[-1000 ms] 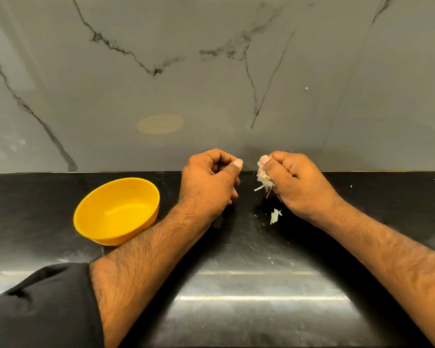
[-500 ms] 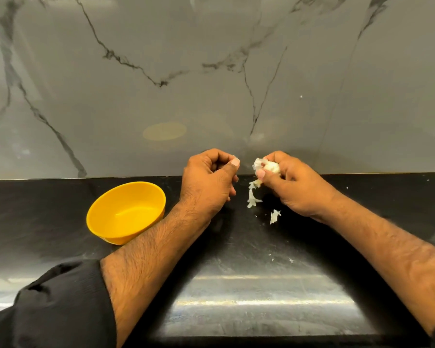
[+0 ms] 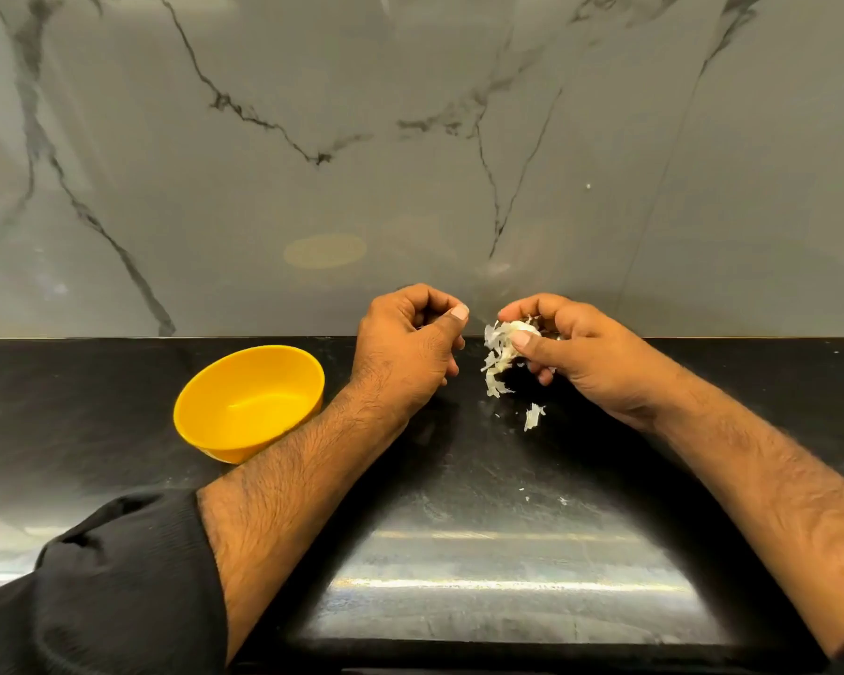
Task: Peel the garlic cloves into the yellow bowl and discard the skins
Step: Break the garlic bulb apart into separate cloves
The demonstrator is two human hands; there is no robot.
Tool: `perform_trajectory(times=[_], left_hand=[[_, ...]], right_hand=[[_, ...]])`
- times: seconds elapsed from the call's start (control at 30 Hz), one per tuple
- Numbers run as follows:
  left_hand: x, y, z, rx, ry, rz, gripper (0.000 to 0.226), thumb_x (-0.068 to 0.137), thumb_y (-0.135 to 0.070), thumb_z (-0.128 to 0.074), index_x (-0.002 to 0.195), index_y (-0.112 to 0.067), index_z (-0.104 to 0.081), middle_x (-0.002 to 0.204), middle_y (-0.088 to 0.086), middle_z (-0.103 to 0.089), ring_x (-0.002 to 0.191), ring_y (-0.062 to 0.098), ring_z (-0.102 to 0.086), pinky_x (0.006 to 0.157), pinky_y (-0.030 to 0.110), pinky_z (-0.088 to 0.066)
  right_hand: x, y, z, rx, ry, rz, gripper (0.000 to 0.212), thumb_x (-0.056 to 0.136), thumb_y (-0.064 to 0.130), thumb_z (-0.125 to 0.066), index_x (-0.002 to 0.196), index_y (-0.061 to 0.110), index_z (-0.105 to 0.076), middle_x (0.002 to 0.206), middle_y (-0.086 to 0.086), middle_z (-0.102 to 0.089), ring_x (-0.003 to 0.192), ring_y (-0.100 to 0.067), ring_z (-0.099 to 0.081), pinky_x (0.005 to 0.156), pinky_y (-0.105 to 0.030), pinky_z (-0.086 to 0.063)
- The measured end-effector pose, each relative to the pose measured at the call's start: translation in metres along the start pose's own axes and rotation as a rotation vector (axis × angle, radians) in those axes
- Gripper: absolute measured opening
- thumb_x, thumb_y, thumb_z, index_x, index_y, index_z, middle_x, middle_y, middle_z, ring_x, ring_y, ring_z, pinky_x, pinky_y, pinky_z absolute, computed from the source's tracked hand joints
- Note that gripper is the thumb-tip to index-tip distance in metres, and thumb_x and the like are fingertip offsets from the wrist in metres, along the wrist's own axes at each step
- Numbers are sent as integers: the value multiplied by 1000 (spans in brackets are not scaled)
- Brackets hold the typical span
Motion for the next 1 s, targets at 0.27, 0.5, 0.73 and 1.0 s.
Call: perform_trajectory(times=[0.27,0.5,0.73,1.0], left_hand=[[-1,-1,-2,30,31,-1,8,102,-20,-71,95,-16,-74,74,6,-73,53,14,-62,49,26,-52],[-1,2,-3,47,26,-13,9,102,-19,-71,94,-15,-74,69,2,-70,51,13,-60,48,22,-47],[2,3,-2,26,31,-26,9,102,-19,-71,95,-15,-75,71,3,-71,52,14,-60,48,21,-48],[3,2,3,13,37,-2,10,102,-21,-71,95,-16,-74,72,3,-71,53,13,-61,47,23,-49]], right_hand=[[-1,4,-4,63,-74,45,25,108,42,-55,103,24,-72,79,-1,-64,63,-18,-45,58,-30,-35],[-8,1,-1,74,-21,53,13,105,28,-64,113,31,-74,90,-3,-71,73,-16,-57,67,-32,-50],[-2,7,-5,-106,-132,13,13,105,27,-59,101,27,-72,77,11,-66,59,5,-53,61,-21,-46],[-6,14,-3,-240,-133,48,17,97,48,-70,97,32,-75,84,5,-77,78,-17,-73,75,-38,-59]])
Point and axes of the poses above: each hand's wrist, its own x-axis towards the middle knuckle, its own z-axis out of the back of the hand, y = z × x, the point moved 4 cm from there along x, towards the middle knuckle
